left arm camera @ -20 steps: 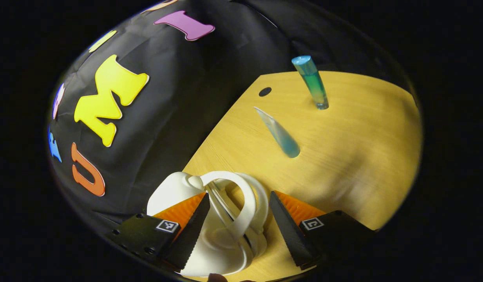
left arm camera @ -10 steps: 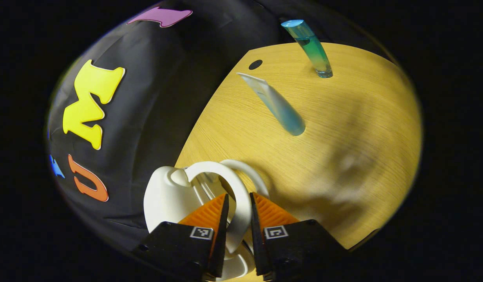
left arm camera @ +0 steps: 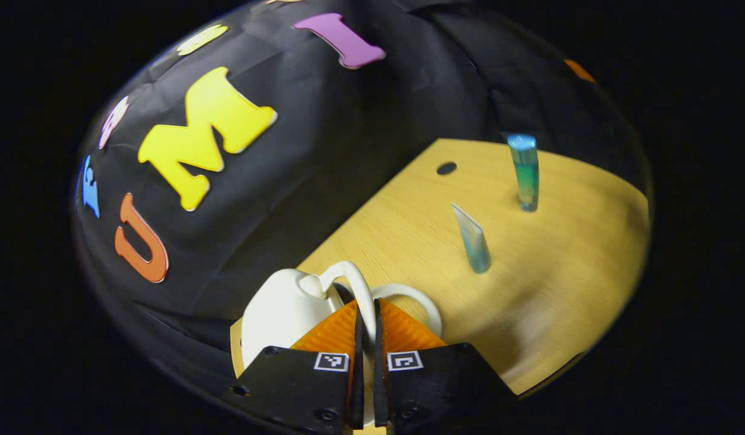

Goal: First open the suitcase, pack the skin care products into it, and then close the suitcase.

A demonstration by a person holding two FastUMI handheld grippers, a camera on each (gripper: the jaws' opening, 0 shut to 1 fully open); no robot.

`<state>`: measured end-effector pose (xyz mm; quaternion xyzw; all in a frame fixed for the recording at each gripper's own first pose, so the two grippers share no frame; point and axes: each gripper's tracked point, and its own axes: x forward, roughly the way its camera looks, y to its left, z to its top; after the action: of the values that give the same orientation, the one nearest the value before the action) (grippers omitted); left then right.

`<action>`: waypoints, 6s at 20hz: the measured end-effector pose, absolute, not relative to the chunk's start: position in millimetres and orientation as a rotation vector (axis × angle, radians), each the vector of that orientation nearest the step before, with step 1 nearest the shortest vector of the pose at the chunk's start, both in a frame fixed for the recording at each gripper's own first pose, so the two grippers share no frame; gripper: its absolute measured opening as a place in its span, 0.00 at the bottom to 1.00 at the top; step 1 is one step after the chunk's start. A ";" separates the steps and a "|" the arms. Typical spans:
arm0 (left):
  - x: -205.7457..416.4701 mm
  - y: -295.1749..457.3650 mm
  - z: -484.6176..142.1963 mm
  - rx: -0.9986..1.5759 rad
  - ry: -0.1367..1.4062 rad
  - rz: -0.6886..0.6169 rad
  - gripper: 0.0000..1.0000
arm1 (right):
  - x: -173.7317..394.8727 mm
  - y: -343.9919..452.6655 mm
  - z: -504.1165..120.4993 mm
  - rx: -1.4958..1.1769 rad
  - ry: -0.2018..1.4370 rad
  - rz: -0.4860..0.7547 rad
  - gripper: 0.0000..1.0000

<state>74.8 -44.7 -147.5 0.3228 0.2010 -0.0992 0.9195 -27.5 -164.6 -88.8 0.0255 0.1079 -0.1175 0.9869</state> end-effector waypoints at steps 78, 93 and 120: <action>181.1 -251.1 -346.9 0.092 0.576 -0.193 0.58 | -42.0 -200.6 -196.6 -0.021 0.492 -0.118 0.80; 72.6 -175.0 -221.1 -0.090 0.540 -0.122 0.42 | 57.7 -113.7 -291.9 0.098 0.553 0.085 0.80; 78.6 36.4 -263.8 -0.009 0.654 -0.069 0.41 | 28.1 -63.0 -179.1 0.089 0.549 0.085 0.35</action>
<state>78.6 36.4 -263.8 -0.0042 0.3213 -0.0338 0.9464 28.1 -63.0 -179.1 0.0438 0.2709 0.0417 0.9607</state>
